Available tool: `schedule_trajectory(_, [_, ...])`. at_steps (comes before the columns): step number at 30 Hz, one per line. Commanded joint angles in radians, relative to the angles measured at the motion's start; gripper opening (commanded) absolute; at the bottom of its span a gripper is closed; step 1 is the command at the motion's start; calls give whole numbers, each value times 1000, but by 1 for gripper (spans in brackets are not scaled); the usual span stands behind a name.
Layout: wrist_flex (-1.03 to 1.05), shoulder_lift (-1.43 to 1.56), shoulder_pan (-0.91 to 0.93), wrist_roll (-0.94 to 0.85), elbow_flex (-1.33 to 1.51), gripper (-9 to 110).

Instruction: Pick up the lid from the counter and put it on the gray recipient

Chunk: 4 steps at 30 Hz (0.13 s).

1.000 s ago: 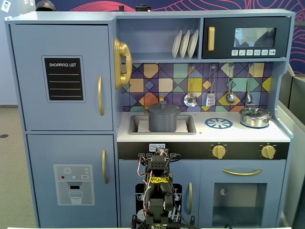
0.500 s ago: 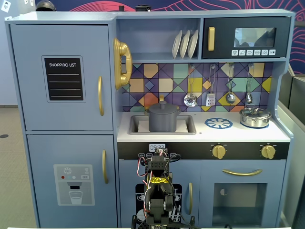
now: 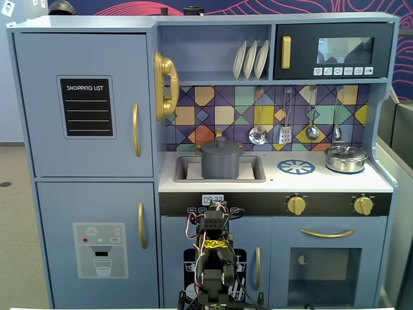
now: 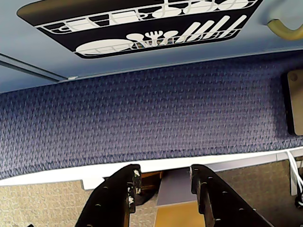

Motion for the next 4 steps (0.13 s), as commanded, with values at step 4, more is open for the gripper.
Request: schedule_trajectory(4, [161, -6, 5, 14, 32, 5])
